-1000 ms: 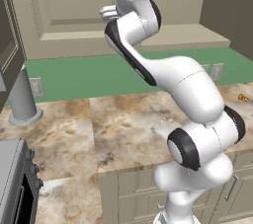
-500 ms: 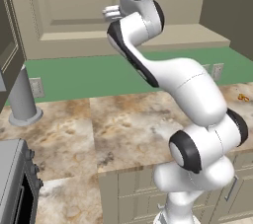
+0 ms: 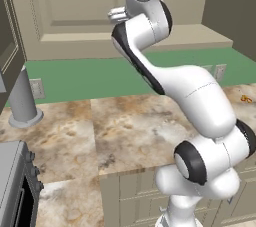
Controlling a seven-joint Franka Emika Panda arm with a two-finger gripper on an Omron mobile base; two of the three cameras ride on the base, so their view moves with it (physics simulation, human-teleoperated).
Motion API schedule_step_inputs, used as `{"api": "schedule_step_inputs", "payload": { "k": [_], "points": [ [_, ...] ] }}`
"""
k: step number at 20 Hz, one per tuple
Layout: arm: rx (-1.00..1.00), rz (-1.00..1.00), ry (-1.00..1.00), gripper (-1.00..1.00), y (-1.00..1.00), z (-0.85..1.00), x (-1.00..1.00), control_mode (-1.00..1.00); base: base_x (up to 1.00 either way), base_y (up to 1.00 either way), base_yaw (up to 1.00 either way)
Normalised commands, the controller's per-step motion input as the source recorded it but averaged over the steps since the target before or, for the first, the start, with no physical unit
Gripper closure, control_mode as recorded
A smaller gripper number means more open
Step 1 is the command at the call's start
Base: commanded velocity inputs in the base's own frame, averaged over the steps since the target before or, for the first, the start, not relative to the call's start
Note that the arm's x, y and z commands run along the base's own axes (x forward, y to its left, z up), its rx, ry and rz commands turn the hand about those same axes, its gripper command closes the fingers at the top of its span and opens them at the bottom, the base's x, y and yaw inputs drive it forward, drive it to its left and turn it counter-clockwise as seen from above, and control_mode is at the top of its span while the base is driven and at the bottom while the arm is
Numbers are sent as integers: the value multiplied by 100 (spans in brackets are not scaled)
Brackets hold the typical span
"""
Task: Open the cabinet. Pick the soap dispenser and place it next to the sink. Then close the cabinet.
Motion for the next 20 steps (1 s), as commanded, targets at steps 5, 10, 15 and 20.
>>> {"api": "schedule_step_inputs", "payload": {
  "k": [5,10,15,20],
  "points": [
    [-2,-5,0,100,23,16,-42,-100,0,0,0],
    [0,-19,0,100,33,16,-45,-100,0,0,0],
    [0,-23,-2,100,38,14,-44,-100,0,0,0],
    [0,-22,-5,100,42,13,-38,-100,0,0,0]
  ]
}}
